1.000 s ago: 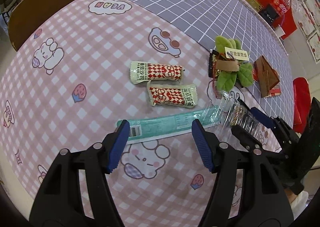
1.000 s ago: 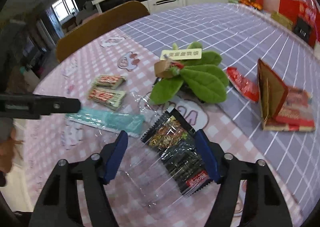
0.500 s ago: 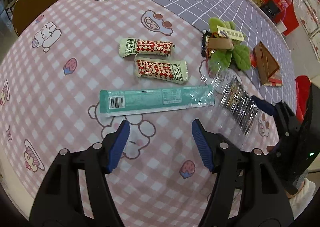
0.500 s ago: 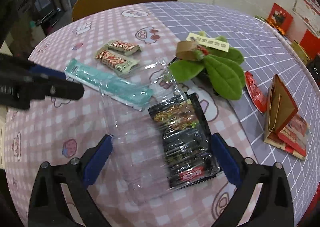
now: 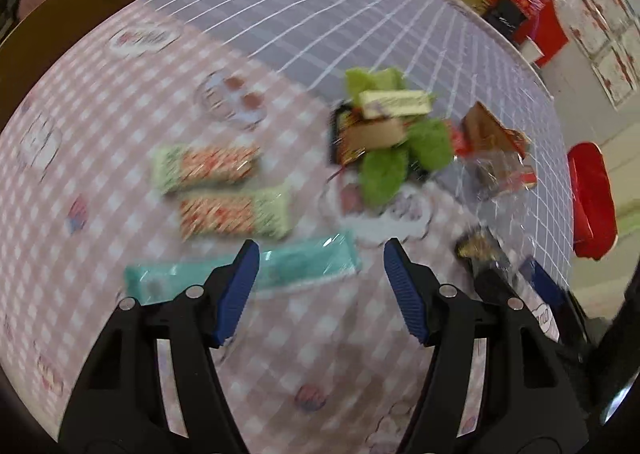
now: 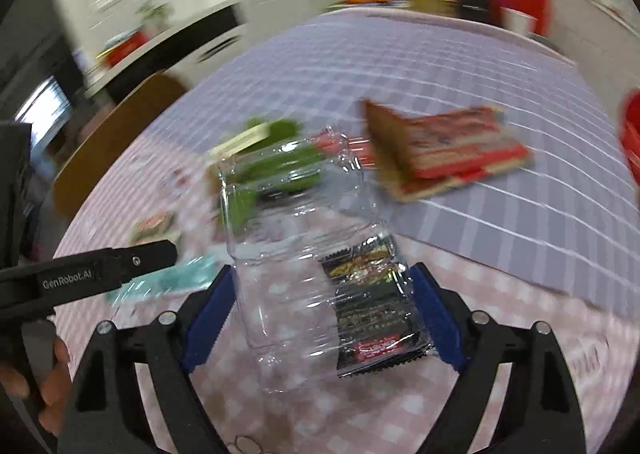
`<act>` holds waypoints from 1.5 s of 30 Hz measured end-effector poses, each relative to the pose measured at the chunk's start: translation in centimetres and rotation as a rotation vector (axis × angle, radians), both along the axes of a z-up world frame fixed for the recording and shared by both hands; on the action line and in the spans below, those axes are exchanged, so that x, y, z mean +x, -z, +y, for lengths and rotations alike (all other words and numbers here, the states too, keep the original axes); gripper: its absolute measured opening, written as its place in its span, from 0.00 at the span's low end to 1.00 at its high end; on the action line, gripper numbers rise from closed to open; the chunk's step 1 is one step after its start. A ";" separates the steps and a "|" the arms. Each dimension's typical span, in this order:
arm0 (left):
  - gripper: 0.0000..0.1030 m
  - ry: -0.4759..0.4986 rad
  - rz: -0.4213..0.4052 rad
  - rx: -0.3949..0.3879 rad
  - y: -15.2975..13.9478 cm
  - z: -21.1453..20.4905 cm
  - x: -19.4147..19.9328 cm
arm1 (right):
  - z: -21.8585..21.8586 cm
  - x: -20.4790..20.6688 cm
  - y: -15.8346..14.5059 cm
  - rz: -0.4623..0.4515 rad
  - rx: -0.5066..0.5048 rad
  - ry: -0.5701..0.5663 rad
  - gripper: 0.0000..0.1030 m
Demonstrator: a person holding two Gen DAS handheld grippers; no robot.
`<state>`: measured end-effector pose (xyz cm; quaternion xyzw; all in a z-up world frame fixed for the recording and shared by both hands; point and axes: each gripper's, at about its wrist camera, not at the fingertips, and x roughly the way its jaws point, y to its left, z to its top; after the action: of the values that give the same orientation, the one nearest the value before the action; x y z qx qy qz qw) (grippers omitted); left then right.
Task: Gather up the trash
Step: 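Grasp the green plush toy with the left tool while the right tool holds the tray, then carry both items to the blue bucket and open the right tool to drop the tray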
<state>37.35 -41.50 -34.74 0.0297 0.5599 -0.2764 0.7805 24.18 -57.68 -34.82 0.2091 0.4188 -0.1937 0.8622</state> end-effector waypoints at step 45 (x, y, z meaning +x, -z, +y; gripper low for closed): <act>0.14 -0.481 -0.093 -0.270 -10.6 37.6 -1.8 | 29.2 10.0 -12.2 -0.160 0.149 -0.502 0.83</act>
<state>35.51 -3.94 -24.14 -0.1958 0.4725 -0.1536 0.8455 34.13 -28.51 -22.58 0.1760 0.4013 0.0746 0.8958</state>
